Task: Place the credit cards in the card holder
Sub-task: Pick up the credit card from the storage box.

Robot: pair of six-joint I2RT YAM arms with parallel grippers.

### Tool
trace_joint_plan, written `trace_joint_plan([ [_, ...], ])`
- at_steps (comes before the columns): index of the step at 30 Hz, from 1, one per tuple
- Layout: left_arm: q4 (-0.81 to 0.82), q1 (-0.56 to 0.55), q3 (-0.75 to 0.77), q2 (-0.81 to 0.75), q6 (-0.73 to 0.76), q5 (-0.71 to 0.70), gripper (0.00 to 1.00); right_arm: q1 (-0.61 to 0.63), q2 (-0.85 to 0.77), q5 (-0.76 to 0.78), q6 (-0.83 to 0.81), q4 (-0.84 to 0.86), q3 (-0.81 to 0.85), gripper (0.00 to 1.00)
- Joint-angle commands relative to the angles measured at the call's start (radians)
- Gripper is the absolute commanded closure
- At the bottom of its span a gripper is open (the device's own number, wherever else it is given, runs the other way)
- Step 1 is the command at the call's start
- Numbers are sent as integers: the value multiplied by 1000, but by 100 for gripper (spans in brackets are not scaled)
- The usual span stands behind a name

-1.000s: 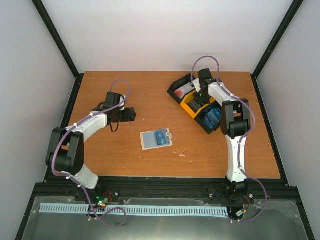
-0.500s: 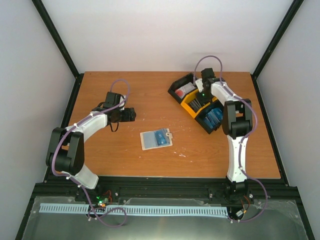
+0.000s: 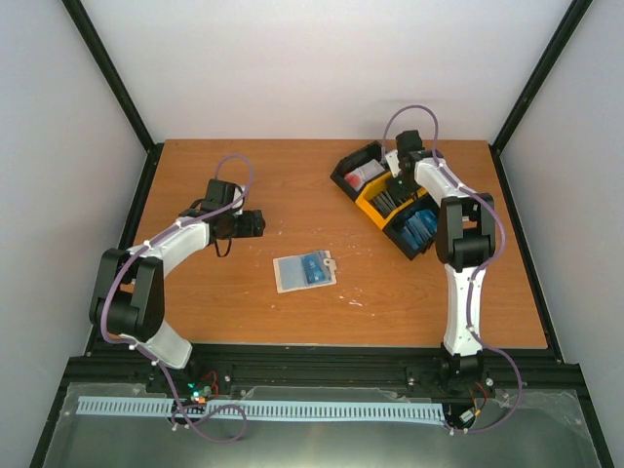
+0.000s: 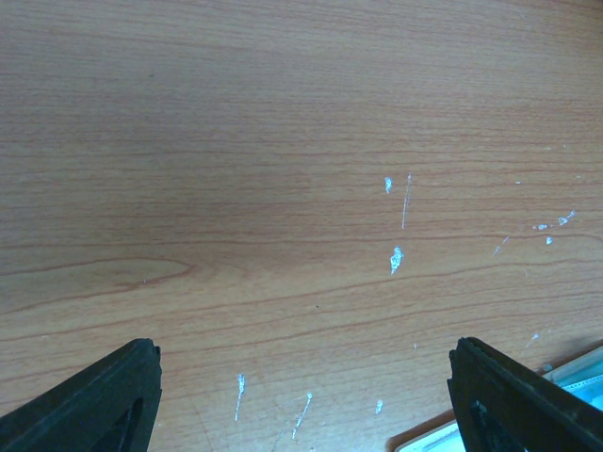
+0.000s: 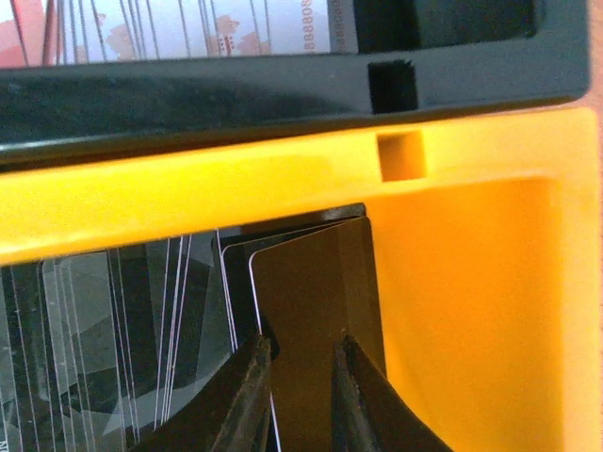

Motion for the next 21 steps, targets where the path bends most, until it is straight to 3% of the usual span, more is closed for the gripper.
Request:
trace_joint_plan([
  [1,6,5,17,-15,19,-2,16,-15,-61,107,4,46,-14,81],
  [21,2,5,26,-4,20,-11,16,-15,-37,152,-49,64,-43,82],
])
